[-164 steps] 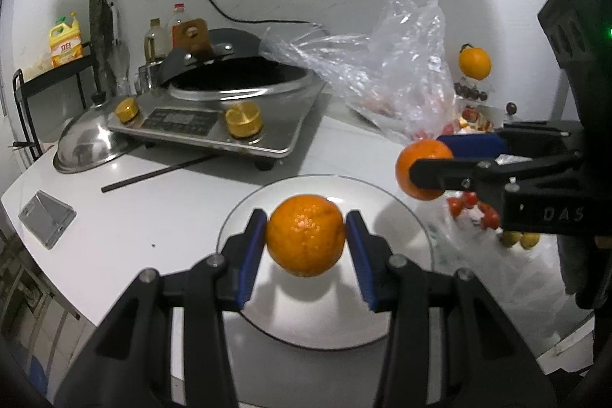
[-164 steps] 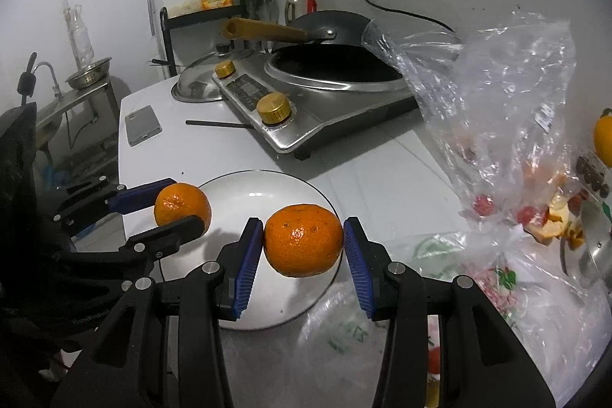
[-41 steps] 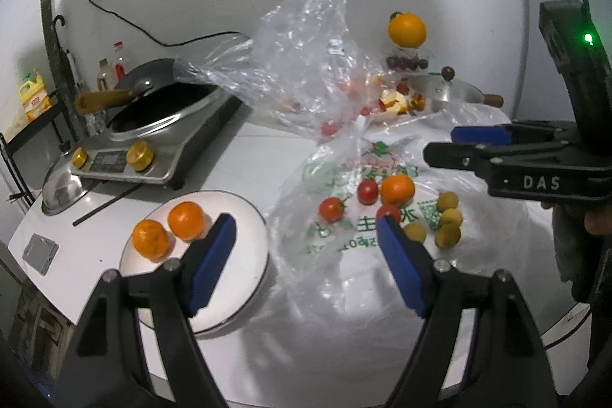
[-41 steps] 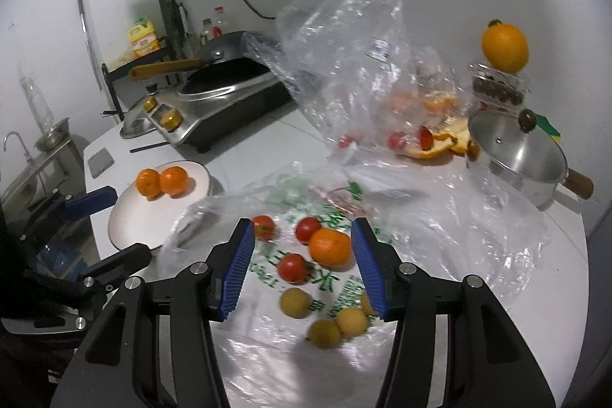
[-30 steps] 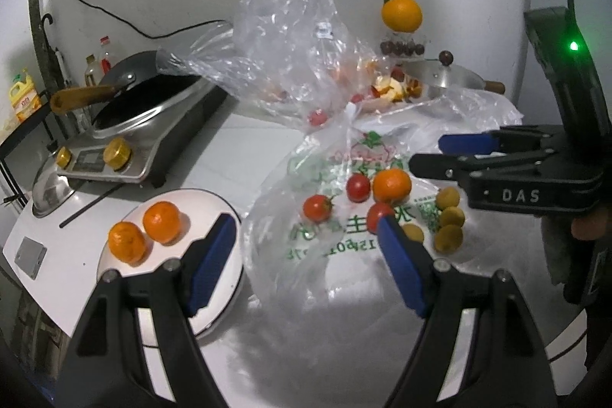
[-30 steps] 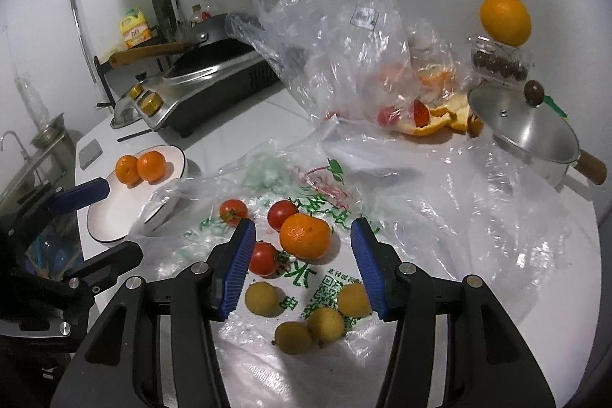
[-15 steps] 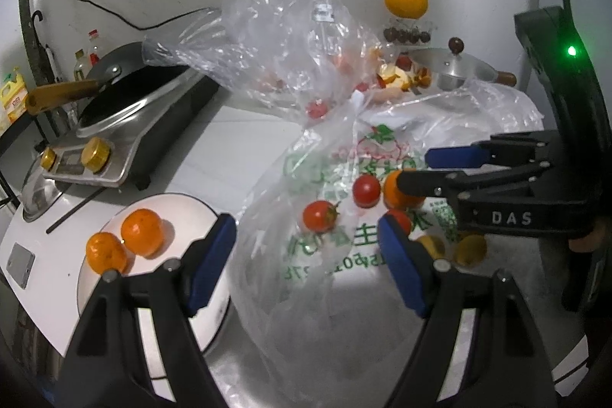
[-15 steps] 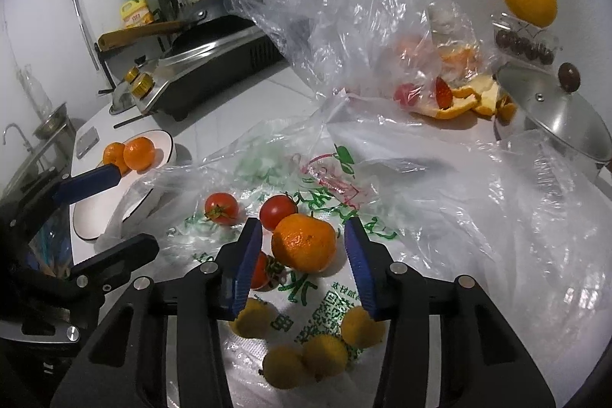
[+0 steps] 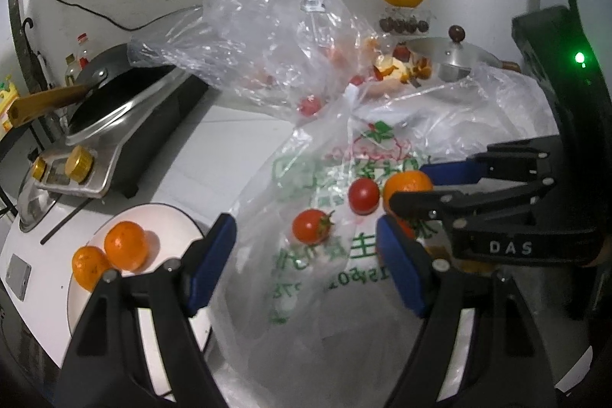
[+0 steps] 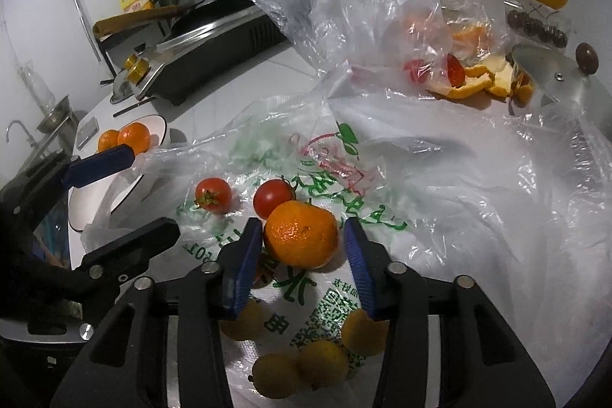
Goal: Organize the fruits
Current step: 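Grasp a mandarin with the right gripper while the left gripper grasps a red cherry tomato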
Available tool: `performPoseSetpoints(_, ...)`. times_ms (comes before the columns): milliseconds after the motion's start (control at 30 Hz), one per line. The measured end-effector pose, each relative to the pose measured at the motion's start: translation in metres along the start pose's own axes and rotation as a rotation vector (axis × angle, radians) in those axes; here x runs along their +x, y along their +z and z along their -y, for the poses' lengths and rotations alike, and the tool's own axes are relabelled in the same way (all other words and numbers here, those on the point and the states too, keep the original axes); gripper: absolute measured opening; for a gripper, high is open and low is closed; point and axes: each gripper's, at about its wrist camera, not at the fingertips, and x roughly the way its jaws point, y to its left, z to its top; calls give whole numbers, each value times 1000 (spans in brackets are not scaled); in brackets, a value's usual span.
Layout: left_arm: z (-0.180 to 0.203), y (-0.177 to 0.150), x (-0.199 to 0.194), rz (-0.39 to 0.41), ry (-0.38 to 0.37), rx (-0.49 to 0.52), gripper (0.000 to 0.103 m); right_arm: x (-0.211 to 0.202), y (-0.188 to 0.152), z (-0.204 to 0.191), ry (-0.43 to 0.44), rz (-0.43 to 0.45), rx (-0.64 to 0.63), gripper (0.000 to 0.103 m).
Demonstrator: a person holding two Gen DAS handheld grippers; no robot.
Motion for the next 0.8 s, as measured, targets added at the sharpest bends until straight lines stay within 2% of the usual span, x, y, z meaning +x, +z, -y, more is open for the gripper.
performPoseSetpoints(100,3,1,4,-7,-1,8,76,-1,0,0,0,4,-7,43)
performPoseSetpoints(200,4,3,10,-22,3,12,65,-7,0,3,10,27,3,43)
performPoseSetpoints(367,6,5,21,-46,9,32,56,-17,1,12,20,66,33,43)
performPoseSetpoints(533,14,6,28,-62,-1,73,41,-19,1,20,30,81,56,43)
performPoseSetpoints(800,9,4,47,-113,-3,69,40,-20,0,22,38,94,60,43)
